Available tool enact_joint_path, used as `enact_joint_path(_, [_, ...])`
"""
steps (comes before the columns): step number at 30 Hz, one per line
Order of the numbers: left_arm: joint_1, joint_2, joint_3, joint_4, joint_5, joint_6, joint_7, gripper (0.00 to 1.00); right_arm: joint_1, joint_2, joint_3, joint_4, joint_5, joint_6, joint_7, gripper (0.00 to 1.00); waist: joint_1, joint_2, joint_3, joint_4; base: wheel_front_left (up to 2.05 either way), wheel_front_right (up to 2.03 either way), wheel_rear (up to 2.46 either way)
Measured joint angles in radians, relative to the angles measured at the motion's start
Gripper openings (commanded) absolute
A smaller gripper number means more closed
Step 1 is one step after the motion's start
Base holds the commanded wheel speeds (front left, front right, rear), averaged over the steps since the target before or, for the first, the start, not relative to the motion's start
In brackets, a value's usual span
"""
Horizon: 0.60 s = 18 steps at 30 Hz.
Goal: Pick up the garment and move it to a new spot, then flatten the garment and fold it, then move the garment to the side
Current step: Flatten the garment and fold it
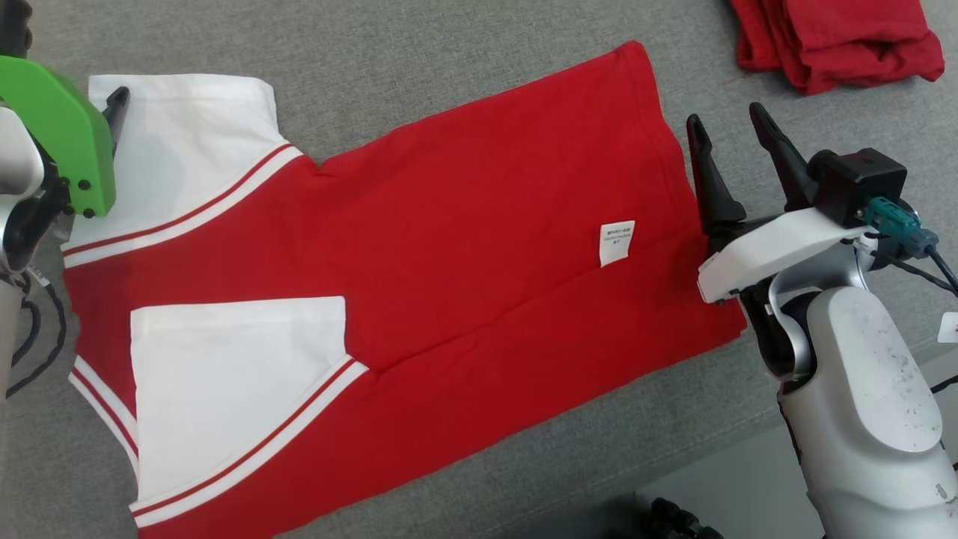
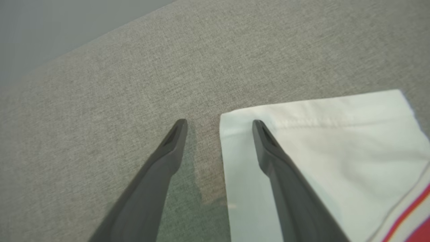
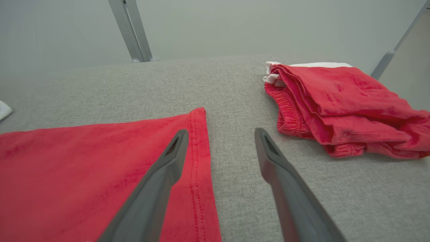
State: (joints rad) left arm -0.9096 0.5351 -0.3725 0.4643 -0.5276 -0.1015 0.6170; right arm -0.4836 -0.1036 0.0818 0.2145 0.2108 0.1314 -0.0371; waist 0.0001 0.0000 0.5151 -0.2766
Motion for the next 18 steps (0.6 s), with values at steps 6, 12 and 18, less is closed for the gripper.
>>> enact_joint_path(6, [0.004, 0.008, 0.006, -0.023, -0.017, 0.006, 0.023, 0.77, -0.021, -0.001, 0.005, 0.008, 0.005, 0.000, -0.004, 1.00, 0.0000, 0.0000, 0.027, -0.018, 0.00, 0.00, 0.00])
enact_joint_path(12, [0.007, 0.004, -0.021, -0.050, -0.031, -0.003, 0.042, 0.00, -0.051, -0.019, 0.014, 0.025, 0.005, 0.000, 0.005, 1.00, 0.0000, 0.0000, 0.019, -0.004, 0.00, 0.00, 0.00])
enact_joint_path(18, [0.005, -0.012, -0.029, -0.056, -0.030, -0.006, -0.018, 0.00, -0.155, -0.099, 0.091, 0.101, 0.010, 0.000, 0.077, 1.00, 0.0000, 0.0000, 0.012, 0.022, 0.00, 0.00, 0.00])
